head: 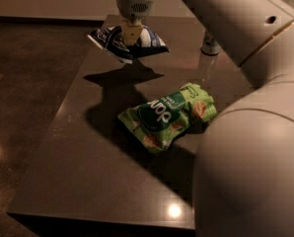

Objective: Pick blue chip bag

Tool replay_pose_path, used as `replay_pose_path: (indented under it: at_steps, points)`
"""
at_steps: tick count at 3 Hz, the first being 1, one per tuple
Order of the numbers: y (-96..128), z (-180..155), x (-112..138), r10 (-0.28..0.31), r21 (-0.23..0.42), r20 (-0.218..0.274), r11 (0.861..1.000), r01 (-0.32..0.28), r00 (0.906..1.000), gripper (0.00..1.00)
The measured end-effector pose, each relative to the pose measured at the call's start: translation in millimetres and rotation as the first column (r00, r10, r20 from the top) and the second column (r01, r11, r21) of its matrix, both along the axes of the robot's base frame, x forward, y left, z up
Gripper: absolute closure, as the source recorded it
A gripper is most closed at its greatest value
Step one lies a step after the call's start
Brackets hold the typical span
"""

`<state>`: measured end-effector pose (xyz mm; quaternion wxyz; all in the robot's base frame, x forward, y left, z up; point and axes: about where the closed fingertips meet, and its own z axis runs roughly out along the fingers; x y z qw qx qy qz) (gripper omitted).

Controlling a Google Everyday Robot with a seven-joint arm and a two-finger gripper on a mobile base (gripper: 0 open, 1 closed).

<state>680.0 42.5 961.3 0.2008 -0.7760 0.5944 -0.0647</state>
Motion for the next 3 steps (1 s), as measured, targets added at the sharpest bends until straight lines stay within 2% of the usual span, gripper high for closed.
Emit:
replay_pose_path:
  at_steps: [1,2,3]
  points:
    - [3.2,34.8,-25.5,0.052,0.045,0.047,0.998,-0.054,0.9976,1.00]
    - [3.0,46.5,-44.6,0.072,0.091,0.029,0.993,-0.074,0.9970,1.00]
    - [4.2,47.1,-46.6,0.075,0.099,0.025,0.992,-0.077,0.9969,1.00]
